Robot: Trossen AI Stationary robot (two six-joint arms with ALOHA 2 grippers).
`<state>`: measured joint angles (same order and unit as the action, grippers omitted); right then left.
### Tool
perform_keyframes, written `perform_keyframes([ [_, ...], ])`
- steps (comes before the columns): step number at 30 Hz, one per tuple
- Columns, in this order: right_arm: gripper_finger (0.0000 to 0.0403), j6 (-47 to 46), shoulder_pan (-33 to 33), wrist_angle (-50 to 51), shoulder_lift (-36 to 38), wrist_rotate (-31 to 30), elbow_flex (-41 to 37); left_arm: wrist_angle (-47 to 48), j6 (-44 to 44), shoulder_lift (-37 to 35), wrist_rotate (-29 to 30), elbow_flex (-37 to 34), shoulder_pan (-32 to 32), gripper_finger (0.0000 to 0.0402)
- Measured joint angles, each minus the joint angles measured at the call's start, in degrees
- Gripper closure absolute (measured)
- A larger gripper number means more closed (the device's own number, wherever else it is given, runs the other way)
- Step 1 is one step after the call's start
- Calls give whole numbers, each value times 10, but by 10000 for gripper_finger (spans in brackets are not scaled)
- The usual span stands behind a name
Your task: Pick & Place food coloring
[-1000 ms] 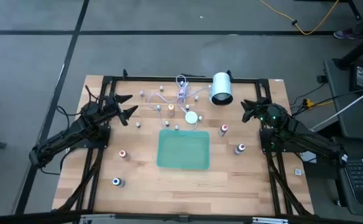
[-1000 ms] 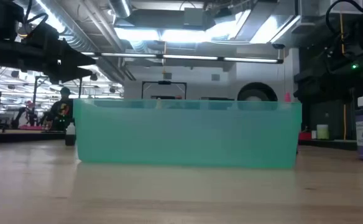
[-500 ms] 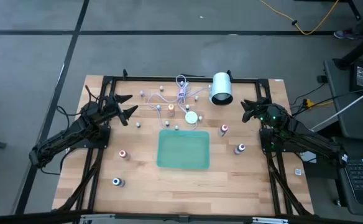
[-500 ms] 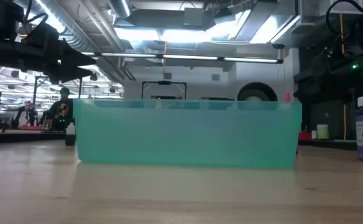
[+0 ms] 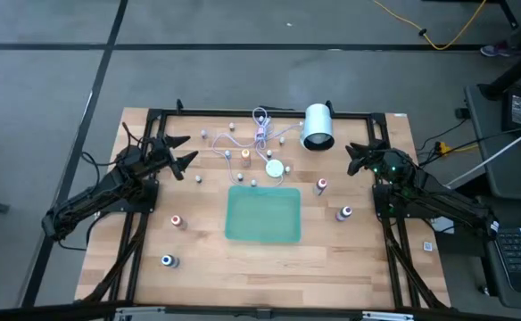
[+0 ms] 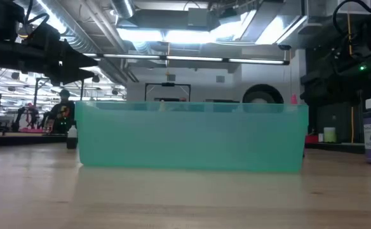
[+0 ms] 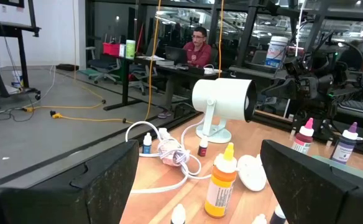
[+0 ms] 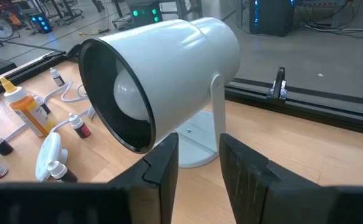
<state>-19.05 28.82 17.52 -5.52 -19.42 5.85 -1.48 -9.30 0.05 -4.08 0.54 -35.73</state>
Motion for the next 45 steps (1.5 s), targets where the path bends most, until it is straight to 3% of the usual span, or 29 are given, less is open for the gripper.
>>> perform_keyframes([
  [31,284,-3,0,-1,0,0,0,0,0,0,0,0,0,68],
  [39,284,-49,0,-7,0,0,0,0,0,0,0,0,0,68],
  [45,284,-21,0,-2,0,0,0,0,0,0,0,0,0,68],
])
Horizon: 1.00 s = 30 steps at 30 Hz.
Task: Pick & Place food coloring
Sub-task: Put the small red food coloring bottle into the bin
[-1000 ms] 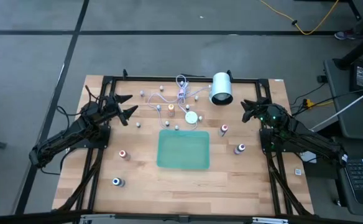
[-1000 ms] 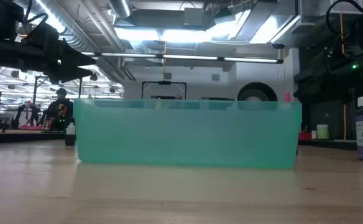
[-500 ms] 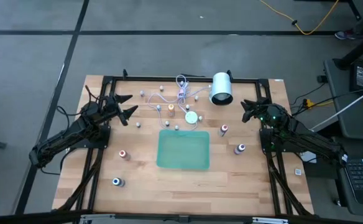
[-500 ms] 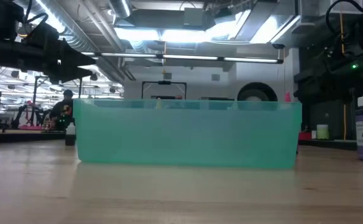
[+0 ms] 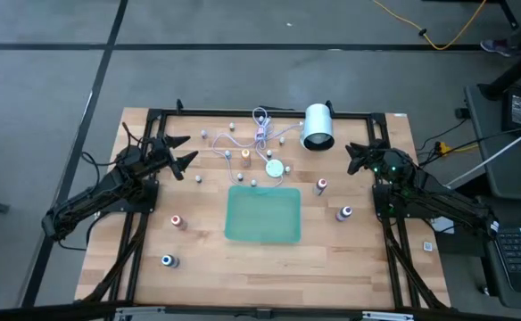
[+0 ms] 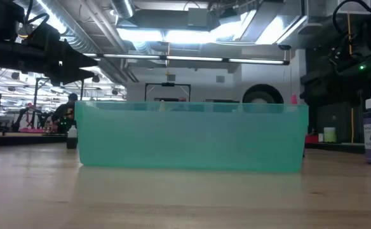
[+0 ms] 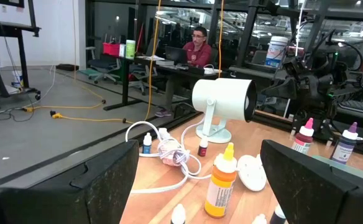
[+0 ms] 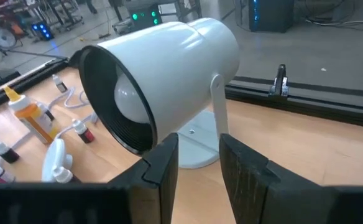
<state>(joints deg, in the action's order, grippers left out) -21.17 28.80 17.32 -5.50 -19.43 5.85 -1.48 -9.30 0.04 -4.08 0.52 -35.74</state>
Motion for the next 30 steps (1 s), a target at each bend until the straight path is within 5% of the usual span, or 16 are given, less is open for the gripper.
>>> perform_keyframes([
  [11,276,-26,0,-9,0,28,0,0,0,0,0,0,0,68],
  [22,147,-49,-1,-115,0,171,6,0,0,0,0,0,0,68],
  [30,131,41,-1,-116,-70,172,134,0,0,0,0,0,0,68],
])
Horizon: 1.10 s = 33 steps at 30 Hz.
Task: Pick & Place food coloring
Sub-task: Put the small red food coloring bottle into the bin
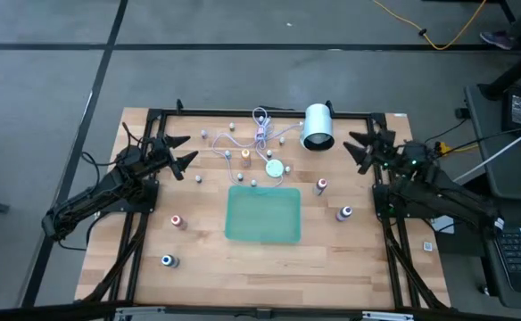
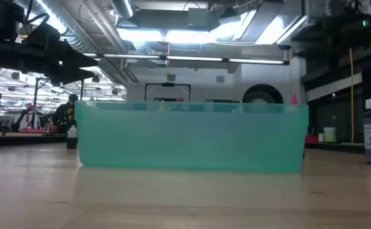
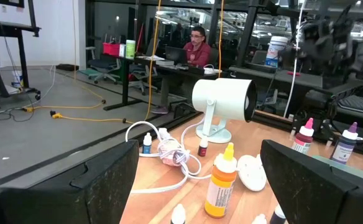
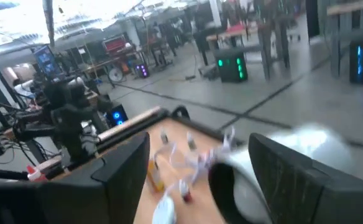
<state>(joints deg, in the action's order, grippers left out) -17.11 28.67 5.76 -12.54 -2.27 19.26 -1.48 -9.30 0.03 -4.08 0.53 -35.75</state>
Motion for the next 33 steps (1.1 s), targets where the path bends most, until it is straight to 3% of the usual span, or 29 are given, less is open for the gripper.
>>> perform_keyframes([
  [7,139,30,0,15,-102,46,140,0,0,0,0,0,0,68],
  [13,139,68,0,117,-177,93,282,0,0,0,0,0,0,68],
  [22,139,88,-1,314,-298,95,501,0,0,0,0,0,0,68],
  [33,139,79,-1,395,-441,63,696,0,0,0,0,0,0,68],
])
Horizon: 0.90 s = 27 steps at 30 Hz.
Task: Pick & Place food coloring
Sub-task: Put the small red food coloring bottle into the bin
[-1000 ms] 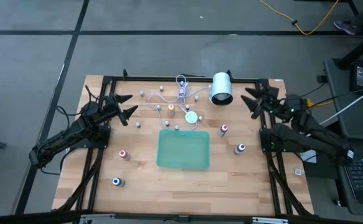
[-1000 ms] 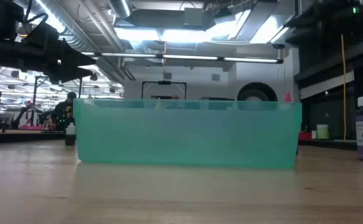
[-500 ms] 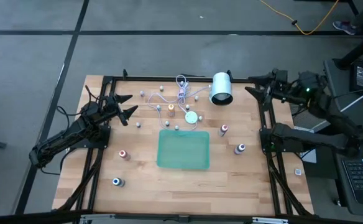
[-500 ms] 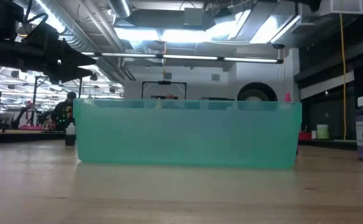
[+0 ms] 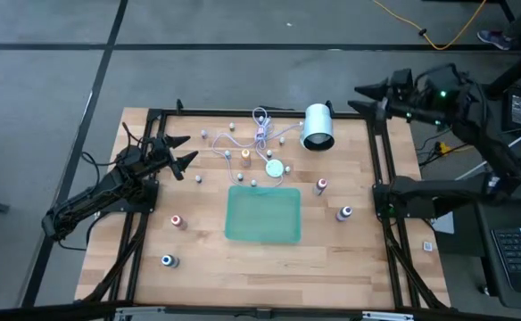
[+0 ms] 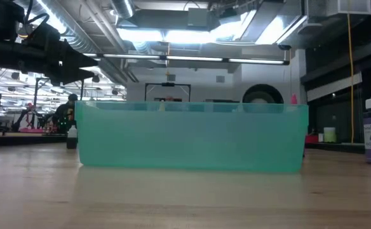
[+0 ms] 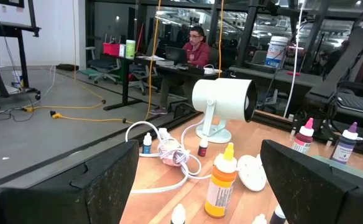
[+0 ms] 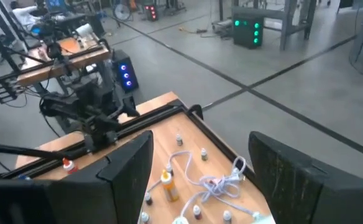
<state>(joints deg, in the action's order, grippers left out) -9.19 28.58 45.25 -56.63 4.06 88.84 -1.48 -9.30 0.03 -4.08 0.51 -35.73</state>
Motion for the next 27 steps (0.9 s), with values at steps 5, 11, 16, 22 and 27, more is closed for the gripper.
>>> perform_keyframes([
  [5,139,1,-8,4,-74,-14,64,0,0,0,0,0,0,68],
  [11,139,51,-26,27,-170,-65,146,0,0,0,0,0,0,68],
  [16,139,87,-26,62,-252,-66,224,0,0,0,0,0,0,68],
  [22,139,153,-26,100,-337,-66,320,0,0,0,0,0,0,68],
  [27,139,207,-26,151,-407,-73,394,0,0,0,0,0,0,68],
])
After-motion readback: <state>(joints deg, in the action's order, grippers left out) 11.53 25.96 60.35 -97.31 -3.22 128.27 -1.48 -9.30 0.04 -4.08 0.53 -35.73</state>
